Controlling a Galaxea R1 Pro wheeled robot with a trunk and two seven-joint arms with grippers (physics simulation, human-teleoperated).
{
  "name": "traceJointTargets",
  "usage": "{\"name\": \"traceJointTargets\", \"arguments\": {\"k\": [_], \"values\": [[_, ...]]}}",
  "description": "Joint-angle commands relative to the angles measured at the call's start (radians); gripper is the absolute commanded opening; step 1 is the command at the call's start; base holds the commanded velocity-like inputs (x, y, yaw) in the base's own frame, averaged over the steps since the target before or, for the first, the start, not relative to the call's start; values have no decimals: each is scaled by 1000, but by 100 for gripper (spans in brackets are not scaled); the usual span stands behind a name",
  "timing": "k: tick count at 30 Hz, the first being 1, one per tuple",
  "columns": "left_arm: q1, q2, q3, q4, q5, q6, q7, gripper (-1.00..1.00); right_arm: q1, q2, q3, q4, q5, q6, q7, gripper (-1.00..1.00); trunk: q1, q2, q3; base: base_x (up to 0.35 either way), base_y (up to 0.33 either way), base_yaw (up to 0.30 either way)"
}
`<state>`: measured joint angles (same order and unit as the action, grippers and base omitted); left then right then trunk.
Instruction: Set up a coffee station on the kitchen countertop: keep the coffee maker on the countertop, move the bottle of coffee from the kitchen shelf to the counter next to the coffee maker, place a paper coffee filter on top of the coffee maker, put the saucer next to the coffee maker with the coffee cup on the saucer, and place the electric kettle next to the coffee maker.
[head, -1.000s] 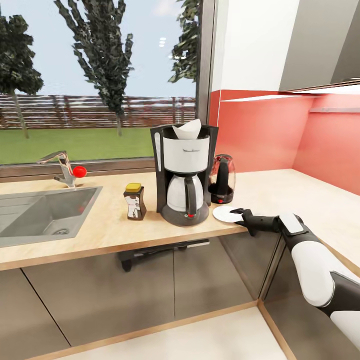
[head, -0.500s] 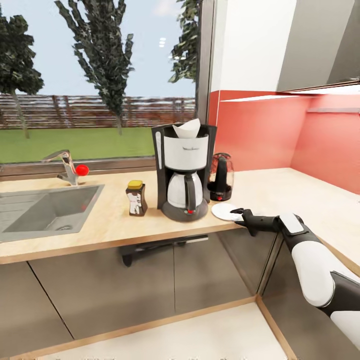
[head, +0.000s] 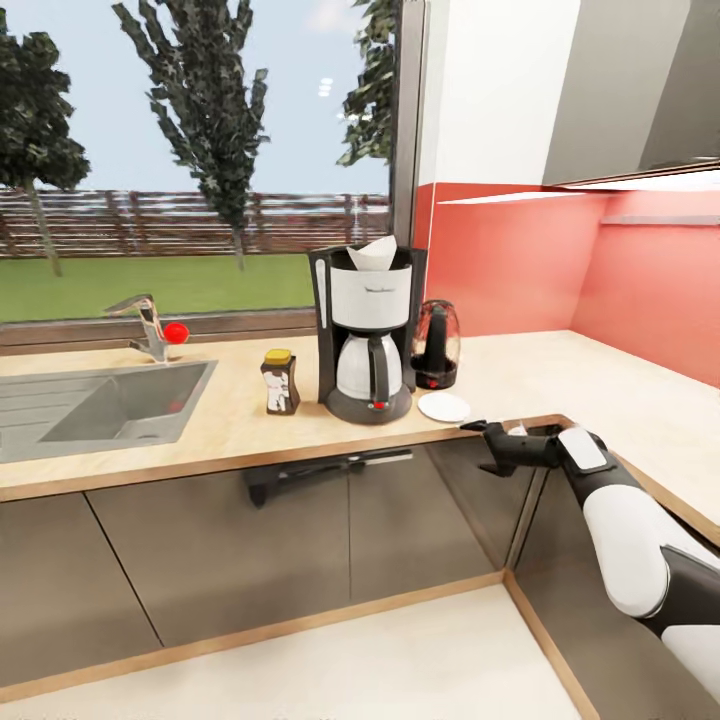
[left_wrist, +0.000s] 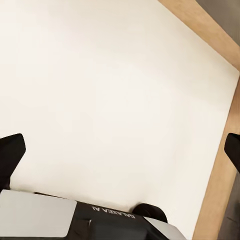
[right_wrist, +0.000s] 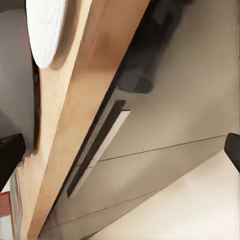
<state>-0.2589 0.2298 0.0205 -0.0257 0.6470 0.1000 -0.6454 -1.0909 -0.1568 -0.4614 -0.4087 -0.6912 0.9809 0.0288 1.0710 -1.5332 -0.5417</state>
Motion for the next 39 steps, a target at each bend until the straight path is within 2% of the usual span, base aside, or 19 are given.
{"name": "traceJointTargets", "arguments": {"k": [1, 5, 8, 11, 13, 14, 18, 21, 23, 25, 26, 27, 29, 30, 31, 34, 35, 39], "values": [[0, 0, 2, 0, 6, 10, -3, 100, 0, 1, -7, 8, 7, 5, 3, 100, 0, -1, -1, -29, 0, 0], [0, 0, 2, 0, 6, 10, -3, 100, 1, 0, -6, 56, 9, -12, 4, 100, 0, -1, -1, -94, 0, 0], [0, 0, 2, 0, 6, 10, -3, 100, 6, 0, -4, 90, 15, -55, 5, 100, 0, -1, -1, -244, 0, 0], [0, 0, 2, 0, 6, 10, -3, 100, 25, 0, -3, 108, 36, -82, 7, 100, 0, -1, -1, -295, 0, 0], [0, 0, 2, 0, 6, 10, -3, 100, 62, -1, -2, 114, 81, -96, 9, 100, 0, -1, -1, -266, 0, 0], [0, 0, 2, 0, 6, 10, -3, 100, 62, -1, -2, 114, 81, -96, 9, 100, 0, -1, -1, -255, 0, 0], [0, 0, 2, 0, 6, 10, -3, 100, 110, -1, 0, 113, 127, -109, 24, 100, 0, -1, -1, -159, 0, 0], [0, 0, 2, 0, 6, 10, -3, 100, 160, -1, 3, 112, 184, -159, 93, 100, 0, -1, -1, -58, 0, 0], [0, 0, 2, 0, 6, 10, -3, 100, 191, -1, 16, 112, 242, -205, 148, 100, 0, -1, -1, -33, 0, 0], [0, 0, 2, 0, 6, 10, -3, 100, 256, -1, 62, 117, 403, -343, 272, 100, 0, -1, -1, -15, 0, 0], [0, 0, 2, 0, 6, 10, -3, 100, 309, 0, 82, 125, 521, -470, 357, 100, 0, -1, -1, -6, 0, 0], [0, 0, 2, 0, 6, 10, -3, 100, 326, 0, 86, 129, 553, -509, 381, 100, 0, -1, -1, -5, 0, 0], [0, 0, 2, 0, 6, 10, -3, 100, 406, -1, 98, 162, 656, -663, 463, 100, 0, -1, -1, -2, 0, 0], [0, 0, 2, 0, 6, 10, -3, 100, 421, -1, 99, 167, 667, -687, 472, 100, 0, -1, -1, -1, 0, 0], [0, 0, 2, 0, 6, 10, -3, 100, 468, -2, 103, 176, 698, -752, 491, 100, 0, -1, -1, 0, 0, 0], [0, 0, 2, 0, 6, 10, -3, 100, 510, -2, 106, 181, 731, -812, 509, 100, 0, -1, -1, 0, 0, 0], [0, 0, 2, 0, 6, 10, -3, 100, 534, -2, 106, 183, 759, -851, 518, 100, 0, -1, -1, 0, 0, 0], [0, 0, 2, 0, 6, 9, -3, 100, 566, -1, 108, 187, 829, -903, 528, 100, 0, -1, -1, 0, 0, 0]]}}
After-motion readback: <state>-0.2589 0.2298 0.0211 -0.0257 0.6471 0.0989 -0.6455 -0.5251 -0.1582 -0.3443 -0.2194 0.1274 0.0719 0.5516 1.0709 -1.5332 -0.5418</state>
